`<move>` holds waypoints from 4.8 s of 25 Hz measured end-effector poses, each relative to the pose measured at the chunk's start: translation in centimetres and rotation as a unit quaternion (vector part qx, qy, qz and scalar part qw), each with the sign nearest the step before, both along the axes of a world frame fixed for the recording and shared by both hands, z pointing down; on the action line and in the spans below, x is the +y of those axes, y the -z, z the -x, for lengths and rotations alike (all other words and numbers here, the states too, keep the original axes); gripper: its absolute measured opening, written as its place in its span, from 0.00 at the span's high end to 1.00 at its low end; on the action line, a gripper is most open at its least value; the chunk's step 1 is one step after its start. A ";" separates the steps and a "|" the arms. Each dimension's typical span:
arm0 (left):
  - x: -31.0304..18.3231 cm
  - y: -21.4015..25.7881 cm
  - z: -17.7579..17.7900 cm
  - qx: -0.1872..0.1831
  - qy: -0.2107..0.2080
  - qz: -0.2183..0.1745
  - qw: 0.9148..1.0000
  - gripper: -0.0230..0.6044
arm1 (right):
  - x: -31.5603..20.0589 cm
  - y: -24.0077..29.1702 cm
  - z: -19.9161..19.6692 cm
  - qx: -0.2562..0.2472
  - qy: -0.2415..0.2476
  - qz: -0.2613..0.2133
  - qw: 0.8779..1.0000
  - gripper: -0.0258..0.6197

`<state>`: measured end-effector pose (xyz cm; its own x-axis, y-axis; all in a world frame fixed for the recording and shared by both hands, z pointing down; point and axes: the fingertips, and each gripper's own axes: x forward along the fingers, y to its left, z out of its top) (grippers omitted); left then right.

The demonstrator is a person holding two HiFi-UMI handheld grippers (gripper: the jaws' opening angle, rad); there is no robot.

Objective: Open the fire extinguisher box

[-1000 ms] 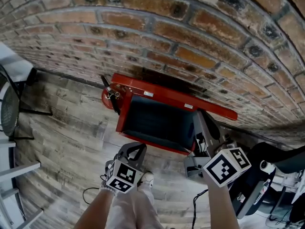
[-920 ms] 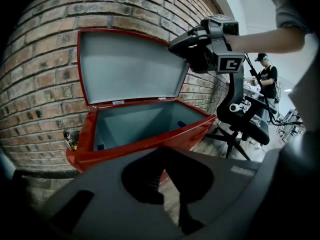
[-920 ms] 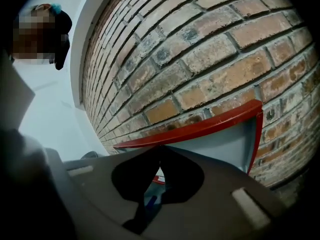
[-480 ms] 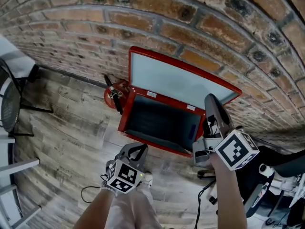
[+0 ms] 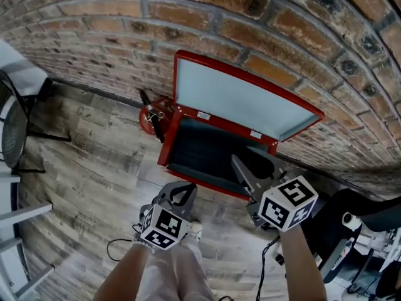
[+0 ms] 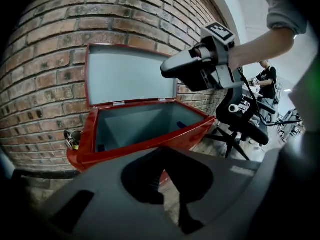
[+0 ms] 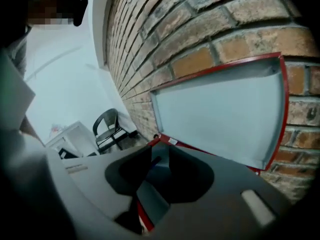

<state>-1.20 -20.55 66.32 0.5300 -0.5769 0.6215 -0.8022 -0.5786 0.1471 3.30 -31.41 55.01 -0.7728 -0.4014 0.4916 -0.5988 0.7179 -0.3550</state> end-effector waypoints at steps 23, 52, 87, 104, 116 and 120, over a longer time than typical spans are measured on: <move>1.2 -0.5 0.8 0.007 0.002 0.000 1.000 0.97 | 11.2 -10.5 1.8 0.109 0.299 0.158 0.935 0.79; 8.6 -2.6 4.6 0.013 0.058 0.055 0.997 0.97 | 19.5 -13.6 2.3 0.130 0.385 0.187 0.894 0.86; 12.0 -3.1 8.1 -0.015 0.049 0.031 0.998 0.97 | 30.0 -25.7 2.3 0.281 0.438 0.125 0.845 0.90; 9.0 -6.6 7.1 -0.003 0.033 0.010 0.999 0.97 | 30.7 -36.8 2.3 0.340 0.427 0.099 0.832 0.91; 5.7 -10.0 6.1 -0.006 0.004 -0.002 1.000 0.97 | 27.3 -44.0 2.4 0.361 0.401 0.074 0.839 0.91; 4.9 -11.3 5.9 -0.011 -0.005 -0.010 1.000 0.97 | 25.8 -46.1 2.5 0.368 0.394 0.047 0.841 0.91</move>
<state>-7.13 -15.65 77.57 0.5232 -0.5837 0.6210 -0.7987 -0.5900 0.1183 0.79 -5.64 101.11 -0.2522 0.1604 0.9543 -0.0331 0.9842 -0.1741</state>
